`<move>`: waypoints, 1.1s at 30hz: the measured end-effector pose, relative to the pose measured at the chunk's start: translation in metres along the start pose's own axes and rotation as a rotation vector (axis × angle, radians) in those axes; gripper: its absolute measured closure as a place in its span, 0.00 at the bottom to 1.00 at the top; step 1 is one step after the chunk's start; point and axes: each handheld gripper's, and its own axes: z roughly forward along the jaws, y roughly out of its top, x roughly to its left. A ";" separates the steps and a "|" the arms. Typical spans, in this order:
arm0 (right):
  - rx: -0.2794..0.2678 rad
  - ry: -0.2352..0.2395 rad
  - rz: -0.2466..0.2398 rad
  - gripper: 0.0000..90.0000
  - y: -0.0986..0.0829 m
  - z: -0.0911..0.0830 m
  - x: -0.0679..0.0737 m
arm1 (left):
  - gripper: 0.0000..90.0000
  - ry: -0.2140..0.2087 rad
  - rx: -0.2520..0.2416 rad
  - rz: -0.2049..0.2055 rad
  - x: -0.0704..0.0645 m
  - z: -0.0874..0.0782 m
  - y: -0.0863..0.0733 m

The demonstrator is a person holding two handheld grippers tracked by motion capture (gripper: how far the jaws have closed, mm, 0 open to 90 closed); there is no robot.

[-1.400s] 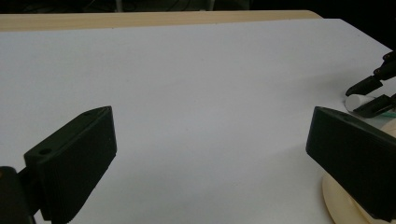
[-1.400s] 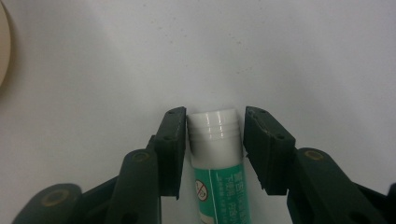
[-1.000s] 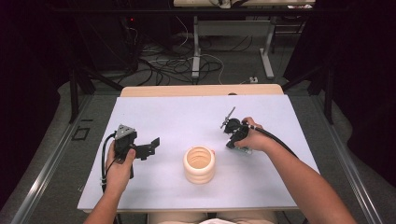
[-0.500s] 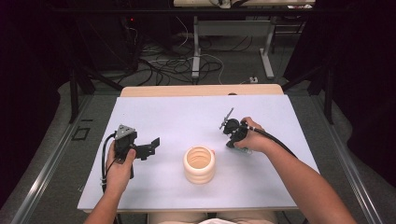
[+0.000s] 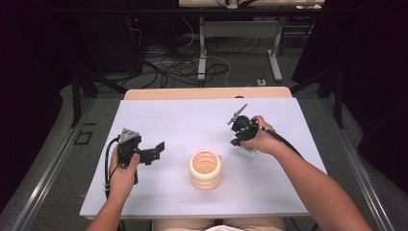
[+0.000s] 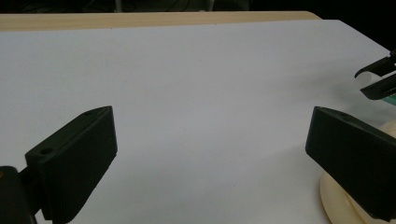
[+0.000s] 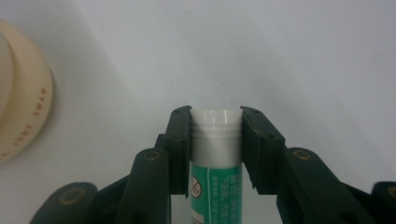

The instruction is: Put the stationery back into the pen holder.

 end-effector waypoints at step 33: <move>-0.639 0.013 0.181 0.72 -0.007 -0.049 0.011 | 0.03 -0.005 -0.008 0.009 -0.001 -0.001 0.001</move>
